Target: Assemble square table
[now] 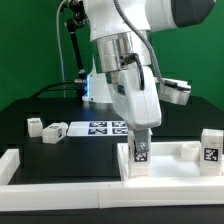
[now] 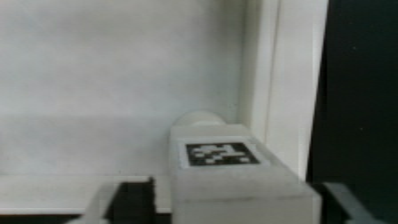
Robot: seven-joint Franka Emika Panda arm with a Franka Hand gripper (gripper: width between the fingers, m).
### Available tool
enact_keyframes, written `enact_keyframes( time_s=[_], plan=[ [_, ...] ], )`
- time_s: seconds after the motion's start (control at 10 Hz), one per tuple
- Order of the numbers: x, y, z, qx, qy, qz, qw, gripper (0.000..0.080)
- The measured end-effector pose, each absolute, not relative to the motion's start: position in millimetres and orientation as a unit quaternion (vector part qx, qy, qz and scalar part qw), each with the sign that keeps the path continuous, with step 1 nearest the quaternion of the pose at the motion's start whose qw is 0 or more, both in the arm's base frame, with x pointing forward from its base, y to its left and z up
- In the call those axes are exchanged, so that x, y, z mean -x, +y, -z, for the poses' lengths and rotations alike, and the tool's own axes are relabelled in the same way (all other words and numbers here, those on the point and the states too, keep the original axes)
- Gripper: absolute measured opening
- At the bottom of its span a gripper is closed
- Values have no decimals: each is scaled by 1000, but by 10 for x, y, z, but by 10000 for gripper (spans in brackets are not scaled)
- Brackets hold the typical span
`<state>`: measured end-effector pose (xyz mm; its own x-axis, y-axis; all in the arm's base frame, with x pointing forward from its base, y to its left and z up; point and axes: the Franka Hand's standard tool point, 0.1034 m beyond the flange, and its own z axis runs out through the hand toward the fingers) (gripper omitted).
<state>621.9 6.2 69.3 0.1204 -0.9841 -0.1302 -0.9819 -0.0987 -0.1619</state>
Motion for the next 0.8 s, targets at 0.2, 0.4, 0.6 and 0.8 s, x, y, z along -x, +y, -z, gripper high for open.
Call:
enact_keyframes(
  time_s=[0.2,0.4,0.6,0.8],
  plan=[
    [-6212,21,-708,874,476,12,100,612],
    [-6190,12,-695,904,416,16,97,642],
    [-6188,6,-692,926,364,22,96,647],
    [-6205,0,-712,972,215,39,82,649]
  ],
)
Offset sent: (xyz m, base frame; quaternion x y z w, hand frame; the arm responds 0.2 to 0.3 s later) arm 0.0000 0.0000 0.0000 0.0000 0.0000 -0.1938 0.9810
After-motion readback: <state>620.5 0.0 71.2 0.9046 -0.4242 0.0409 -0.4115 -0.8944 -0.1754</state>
